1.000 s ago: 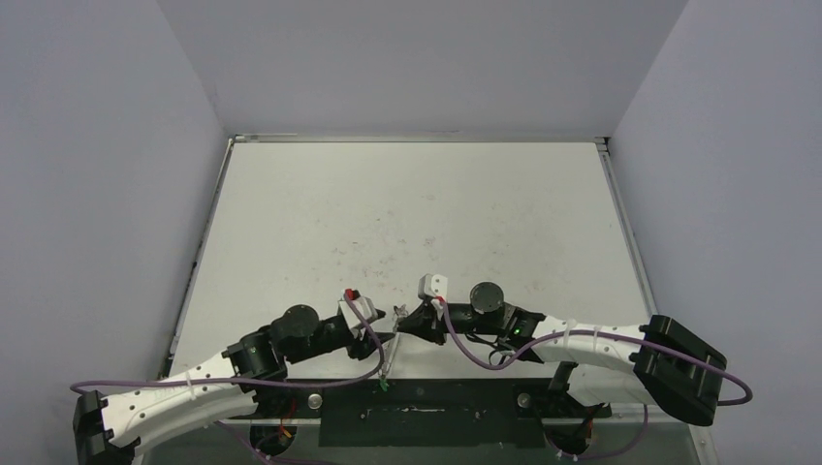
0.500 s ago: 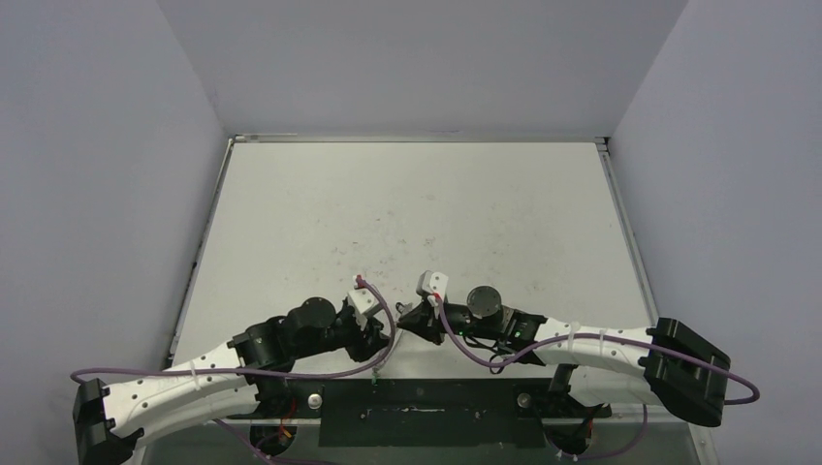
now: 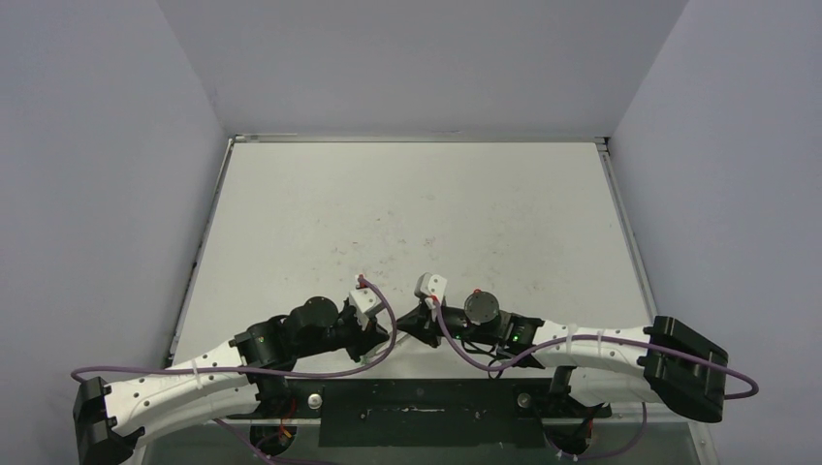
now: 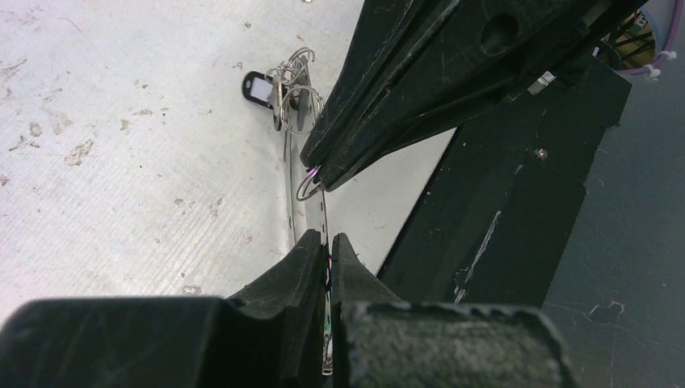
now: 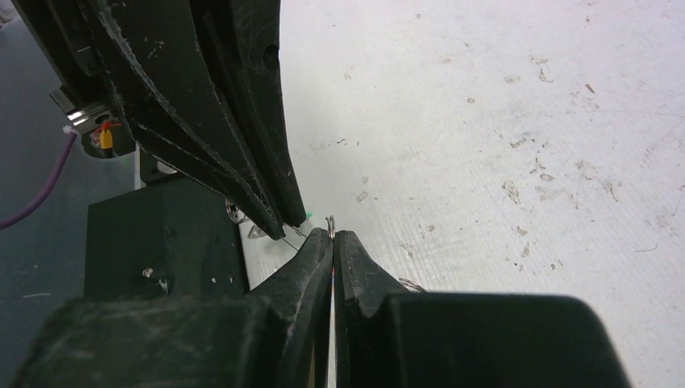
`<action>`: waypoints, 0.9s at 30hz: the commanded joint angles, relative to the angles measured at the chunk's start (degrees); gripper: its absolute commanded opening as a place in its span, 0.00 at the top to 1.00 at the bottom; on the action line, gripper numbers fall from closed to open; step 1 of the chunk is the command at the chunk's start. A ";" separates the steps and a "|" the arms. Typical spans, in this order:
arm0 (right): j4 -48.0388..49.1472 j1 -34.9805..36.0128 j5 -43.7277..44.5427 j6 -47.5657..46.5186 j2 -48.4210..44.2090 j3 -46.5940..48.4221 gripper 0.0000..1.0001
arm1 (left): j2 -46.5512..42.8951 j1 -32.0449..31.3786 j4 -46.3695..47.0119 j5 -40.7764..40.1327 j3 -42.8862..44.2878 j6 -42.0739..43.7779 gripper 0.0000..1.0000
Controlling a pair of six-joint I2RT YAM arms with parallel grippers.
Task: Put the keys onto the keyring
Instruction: Adjust the key on the keyring.
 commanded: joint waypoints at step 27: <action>35.93 5.08 7.22 -0.44 6.93 -10.71 1.00 | -13.02 -0.36 13.31 -3.16 -6.23 1.45 0.61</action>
